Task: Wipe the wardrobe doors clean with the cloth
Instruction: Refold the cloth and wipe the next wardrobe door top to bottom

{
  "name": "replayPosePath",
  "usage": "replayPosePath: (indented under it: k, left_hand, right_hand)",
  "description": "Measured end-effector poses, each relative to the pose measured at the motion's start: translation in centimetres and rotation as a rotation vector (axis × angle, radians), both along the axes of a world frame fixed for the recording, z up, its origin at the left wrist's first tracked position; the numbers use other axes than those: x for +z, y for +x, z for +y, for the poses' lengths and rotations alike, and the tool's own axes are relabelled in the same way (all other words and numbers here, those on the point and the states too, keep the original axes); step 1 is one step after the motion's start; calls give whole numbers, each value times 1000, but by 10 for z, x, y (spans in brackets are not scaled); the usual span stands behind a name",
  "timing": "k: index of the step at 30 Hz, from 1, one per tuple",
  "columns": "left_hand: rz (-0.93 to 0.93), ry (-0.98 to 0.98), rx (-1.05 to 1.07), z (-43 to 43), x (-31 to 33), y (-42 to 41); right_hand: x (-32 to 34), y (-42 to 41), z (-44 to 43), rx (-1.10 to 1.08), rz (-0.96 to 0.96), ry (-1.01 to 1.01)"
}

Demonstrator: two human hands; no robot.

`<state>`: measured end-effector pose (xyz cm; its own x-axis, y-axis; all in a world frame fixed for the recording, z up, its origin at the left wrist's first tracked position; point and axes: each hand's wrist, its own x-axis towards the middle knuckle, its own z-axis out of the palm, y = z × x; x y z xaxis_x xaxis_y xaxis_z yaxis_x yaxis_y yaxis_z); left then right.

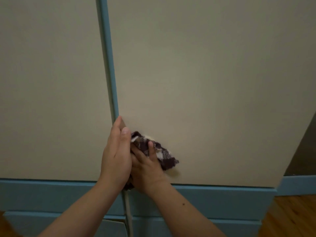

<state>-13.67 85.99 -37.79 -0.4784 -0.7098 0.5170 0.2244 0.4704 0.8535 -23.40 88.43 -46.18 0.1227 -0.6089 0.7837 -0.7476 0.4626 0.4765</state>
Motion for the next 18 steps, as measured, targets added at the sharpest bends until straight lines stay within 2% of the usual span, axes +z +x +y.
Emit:
replayPosePath:
  k: [6, 12, 18]
  left_hand:
    - [-160, -232, 241, 10, 5, -2]
    - [-170, -274, 208, 21, 14, -9]
    - [-107, -214, 261, 25, 22, -18]
  right_hand:
    - [59, -20, 20, 99, -79, -163]
    - [84, -74, 94, -94, -177, -416]
    - [50, -120, 185, -172, -583, -842]
